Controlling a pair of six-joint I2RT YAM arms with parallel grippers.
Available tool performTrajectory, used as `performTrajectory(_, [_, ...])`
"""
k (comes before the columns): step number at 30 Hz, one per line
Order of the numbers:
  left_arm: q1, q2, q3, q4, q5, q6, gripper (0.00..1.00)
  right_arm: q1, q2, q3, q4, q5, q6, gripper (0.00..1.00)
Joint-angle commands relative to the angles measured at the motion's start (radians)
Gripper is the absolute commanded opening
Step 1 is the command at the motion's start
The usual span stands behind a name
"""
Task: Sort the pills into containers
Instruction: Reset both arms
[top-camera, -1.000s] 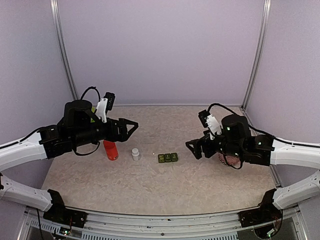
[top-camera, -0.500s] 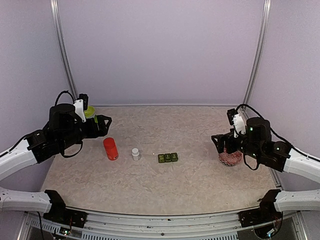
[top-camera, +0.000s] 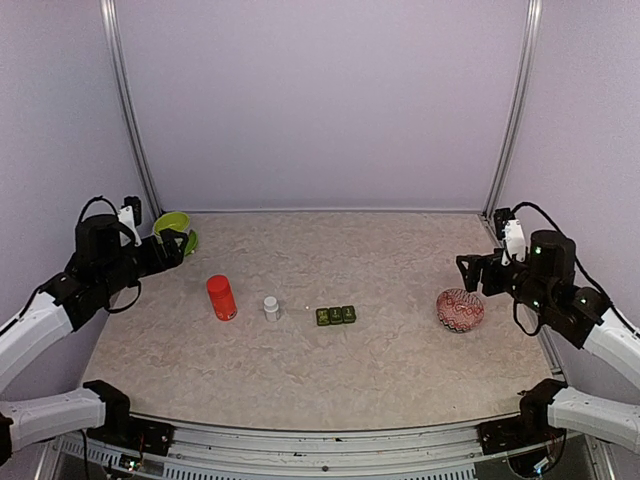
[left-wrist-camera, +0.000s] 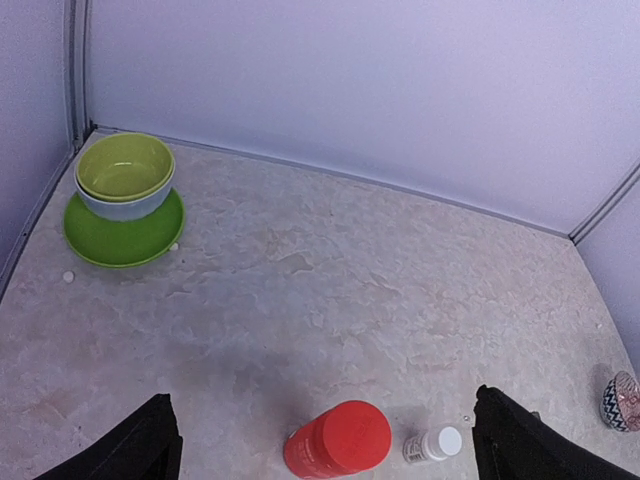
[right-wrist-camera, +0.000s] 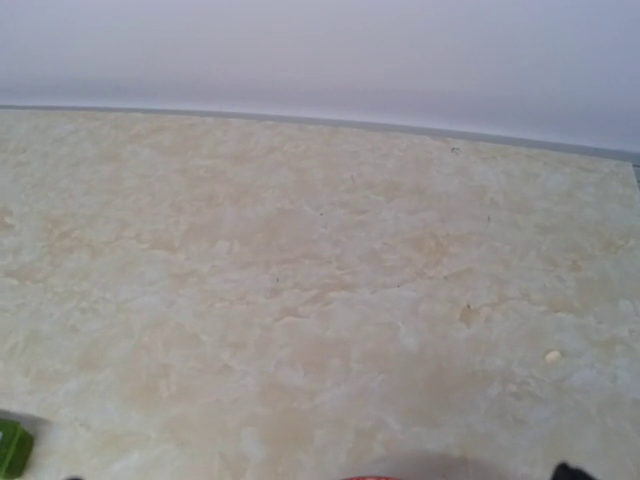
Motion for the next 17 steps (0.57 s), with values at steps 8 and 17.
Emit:
performTrajectory(8, [0.005,-0.196,-0.092,0.094,0.054,0.093,0.99,-0.008,-0.172,0.050,-0.086,0.015,-0.030,1.00])
performTrajectory(17, [0.004,-0.199,-0.060,0.038,0.067,0.126,0.99,-0.008,-0.193,0.049,-0.080,0.007,-0.037,1.00])
